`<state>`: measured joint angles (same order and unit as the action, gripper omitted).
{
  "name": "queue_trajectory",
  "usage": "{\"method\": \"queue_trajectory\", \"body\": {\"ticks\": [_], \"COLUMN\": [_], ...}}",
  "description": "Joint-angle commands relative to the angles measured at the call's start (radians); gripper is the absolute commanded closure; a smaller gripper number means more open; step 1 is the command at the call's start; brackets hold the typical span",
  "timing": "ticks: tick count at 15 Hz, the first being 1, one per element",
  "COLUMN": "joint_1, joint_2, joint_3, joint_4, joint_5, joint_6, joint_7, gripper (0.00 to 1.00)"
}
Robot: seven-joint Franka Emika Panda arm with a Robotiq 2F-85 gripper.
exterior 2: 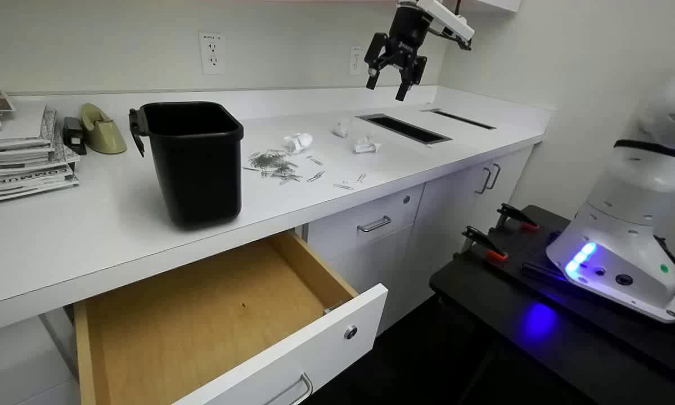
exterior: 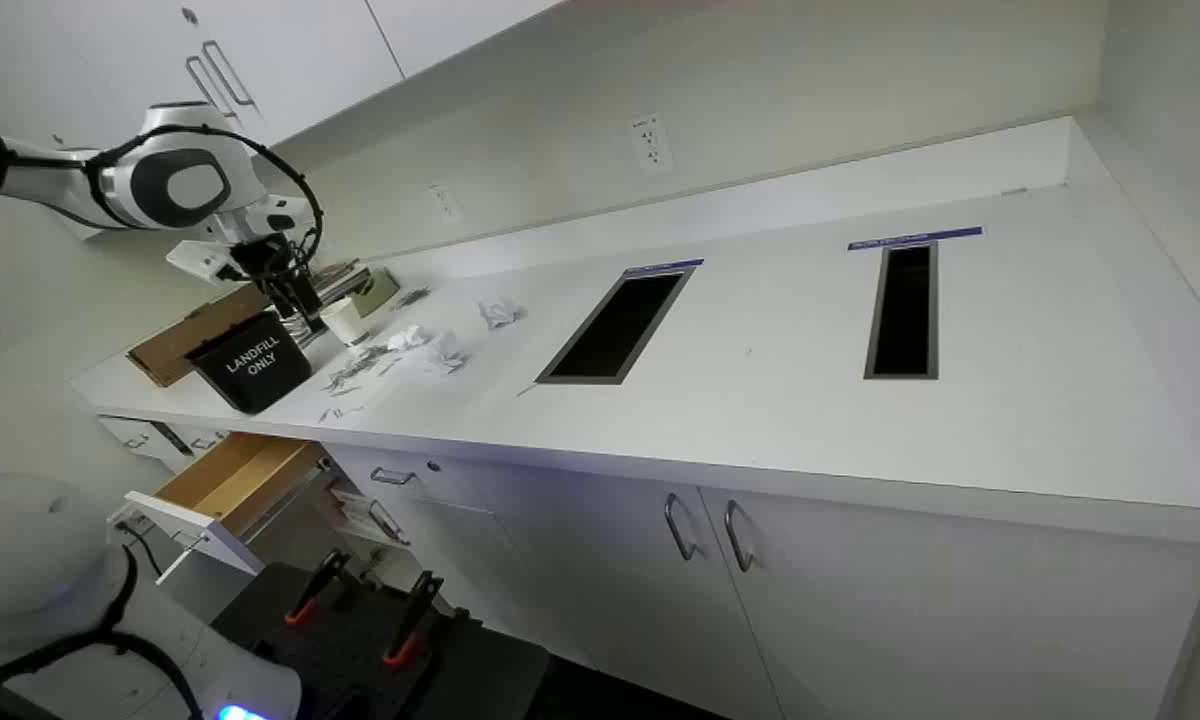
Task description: Open the last bottom cabinet door
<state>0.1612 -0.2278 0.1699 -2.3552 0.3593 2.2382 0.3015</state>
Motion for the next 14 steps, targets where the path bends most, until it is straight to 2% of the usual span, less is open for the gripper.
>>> {"method": "queue_trajectory", "body": {"ticks": [1,6,7,8,14], "joint_1": [-0.001,-0.001,-0.011,-0.039,-0.195], "joint_2": [0.000,0.000,-0.004,-0.015,-0.027], "joint_3": [0.000,0.000,0.000,0.001,-0.146], "joint_4": [0.001,0.001,-0.004,-0.025,-0.084], "joint_5": [0.000,-0.001,-0.011,-0.049,-0.102], "joint_6": [-0.002,-0.002,0.026,0.104,0.167], "joint_7": [0.000,0.000,0.029,0.088,0.125], "gripper": [0.00,0.00,0.00,0.00,0.00]}}
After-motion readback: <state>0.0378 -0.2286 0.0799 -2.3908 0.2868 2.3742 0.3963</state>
